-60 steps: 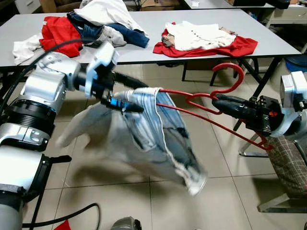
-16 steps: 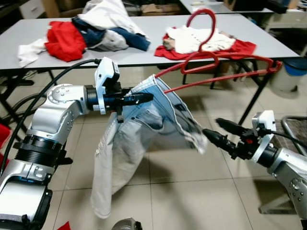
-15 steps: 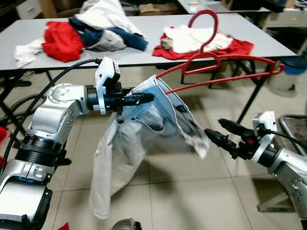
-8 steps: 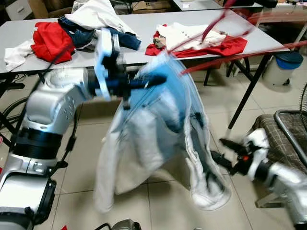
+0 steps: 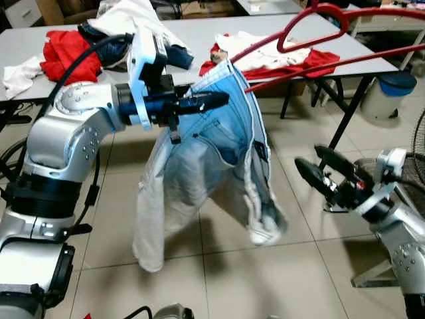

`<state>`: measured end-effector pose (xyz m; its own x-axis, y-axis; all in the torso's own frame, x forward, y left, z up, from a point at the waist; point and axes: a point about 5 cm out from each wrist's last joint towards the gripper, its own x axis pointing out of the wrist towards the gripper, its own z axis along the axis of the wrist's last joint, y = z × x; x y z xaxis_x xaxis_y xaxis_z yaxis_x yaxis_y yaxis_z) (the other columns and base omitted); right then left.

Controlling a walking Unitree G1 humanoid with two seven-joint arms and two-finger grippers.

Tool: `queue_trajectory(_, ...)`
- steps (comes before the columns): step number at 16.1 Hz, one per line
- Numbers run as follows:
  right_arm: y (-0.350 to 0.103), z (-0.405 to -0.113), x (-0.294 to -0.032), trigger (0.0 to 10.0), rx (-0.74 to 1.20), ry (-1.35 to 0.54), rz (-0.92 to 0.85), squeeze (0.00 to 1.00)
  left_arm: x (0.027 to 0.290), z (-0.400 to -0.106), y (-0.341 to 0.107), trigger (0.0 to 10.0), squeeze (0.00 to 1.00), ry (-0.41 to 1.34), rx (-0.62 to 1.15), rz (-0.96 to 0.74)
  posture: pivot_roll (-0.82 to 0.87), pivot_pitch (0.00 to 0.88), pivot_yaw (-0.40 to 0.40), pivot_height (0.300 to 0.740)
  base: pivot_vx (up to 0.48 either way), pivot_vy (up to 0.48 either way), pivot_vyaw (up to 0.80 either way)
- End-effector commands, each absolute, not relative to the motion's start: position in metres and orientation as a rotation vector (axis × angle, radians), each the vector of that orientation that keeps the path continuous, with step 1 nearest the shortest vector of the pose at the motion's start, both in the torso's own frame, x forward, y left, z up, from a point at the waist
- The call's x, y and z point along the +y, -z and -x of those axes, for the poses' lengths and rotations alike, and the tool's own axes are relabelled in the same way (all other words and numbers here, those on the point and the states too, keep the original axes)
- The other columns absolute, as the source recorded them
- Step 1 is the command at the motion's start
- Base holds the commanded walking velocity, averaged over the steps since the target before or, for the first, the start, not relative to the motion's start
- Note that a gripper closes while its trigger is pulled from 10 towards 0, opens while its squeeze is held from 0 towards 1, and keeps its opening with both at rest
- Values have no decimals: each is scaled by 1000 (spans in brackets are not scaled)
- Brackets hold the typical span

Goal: Hang hanger

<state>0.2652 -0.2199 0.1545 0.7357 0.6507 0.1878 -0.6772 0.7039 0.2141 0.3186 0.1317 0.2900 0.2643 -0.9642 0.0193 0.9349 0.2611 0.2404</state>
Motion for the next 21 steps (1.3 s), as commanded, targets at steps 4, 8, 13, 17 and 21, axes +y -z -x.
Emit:
queue_trajectory(4,-144,-278,-198,10000,-46,-797,-168,1000,121,-312,-302,0,0,1308,-246,-199,-105,10,35,740,0,0,0)
queue_trajectory(8,-142,-282,-182,10000,-72,-846,-121,1000,120,-313,-301,0,0,1270,-245,-202,-101,7,27,740,0,0,0)
queue_trajectory(13,-165,-285,-176,10000,-213,-835,-144,1000,119,-314,-295,0,0,1233,-218,-255,-92,9,13,740,0,0,0)
queue_trajectory(17,-170,-287,-173,10000,-220,-832,-124,1000,117,-315,-295,0,0,1231,-219,-262,-96,14,19,740,0,0,0)
queue_trajectory(21,-176,-285,-170,10000,-252,-846,-149,1000,116,-317,-294,0,0,1205,-206,-286,-95,17,21,740,0,0,0)
